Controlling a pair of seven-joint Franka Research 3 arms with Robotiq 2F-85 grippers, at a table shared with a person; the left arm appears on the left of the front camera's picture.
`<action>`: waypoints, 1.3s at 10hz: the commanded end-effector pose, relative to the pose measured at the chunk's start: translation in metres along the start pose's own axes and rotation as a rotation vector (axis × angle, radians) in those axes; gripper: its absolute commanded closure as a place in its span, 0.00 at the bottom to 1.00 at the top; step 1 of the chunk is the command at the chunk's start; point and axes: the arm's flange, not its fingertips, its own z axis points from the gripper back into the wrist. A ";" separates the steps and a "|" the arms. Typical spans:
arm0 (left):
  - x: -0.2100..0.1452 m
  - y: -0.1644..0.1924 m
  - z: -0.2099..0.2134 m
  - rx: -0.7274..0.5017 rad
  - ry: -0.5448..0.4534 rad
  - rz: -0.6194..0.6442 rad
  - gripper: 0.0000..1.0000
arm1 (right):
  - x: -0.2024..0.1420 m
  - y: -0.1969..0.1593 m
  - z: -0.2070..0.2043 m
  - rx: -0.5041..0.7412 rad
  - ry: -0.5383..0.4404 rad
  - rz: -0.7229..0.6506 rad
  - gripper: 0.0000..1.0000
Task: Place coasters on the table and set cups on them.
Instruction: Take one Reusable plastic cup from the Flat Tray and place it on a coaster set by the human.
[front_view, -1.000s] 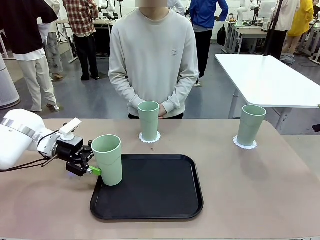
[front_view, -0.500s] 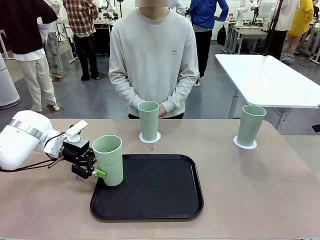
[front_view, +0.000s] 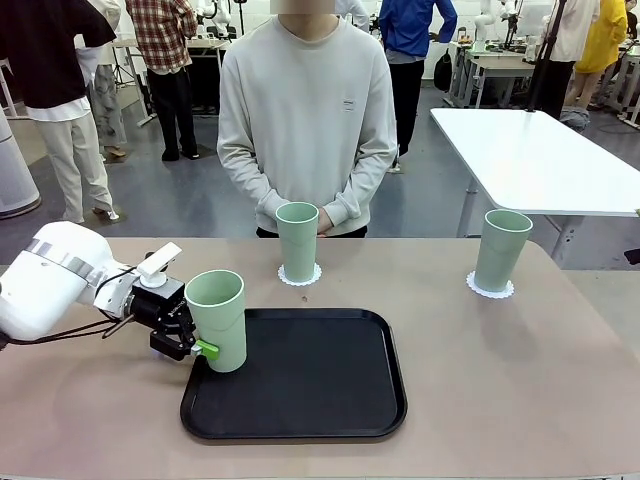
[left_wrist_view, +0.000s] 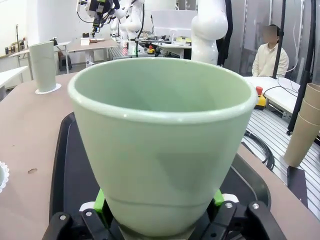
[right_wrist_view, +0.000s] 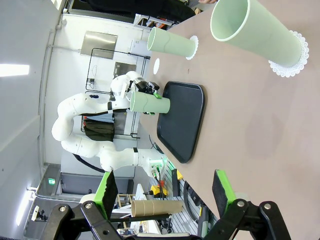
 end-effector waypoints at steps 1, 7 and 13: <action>-0.003 0.000 0.002 -0.007 0.004 -0.046 1.00 | 0.000 0.001 0.000 0.000 -0.001 0.002 0.00; 0.102 -0.050 0.021 0.114 0.055 -0.014 0.36 | 0.000 0.001 0.000 0.000 -0.001 0.002 0.00; 0.182 -0.074 0.045 0.198 0.010 0.023 0.36 | 0.000 0.001 0.000 0.000 -0.001 0.002 0.00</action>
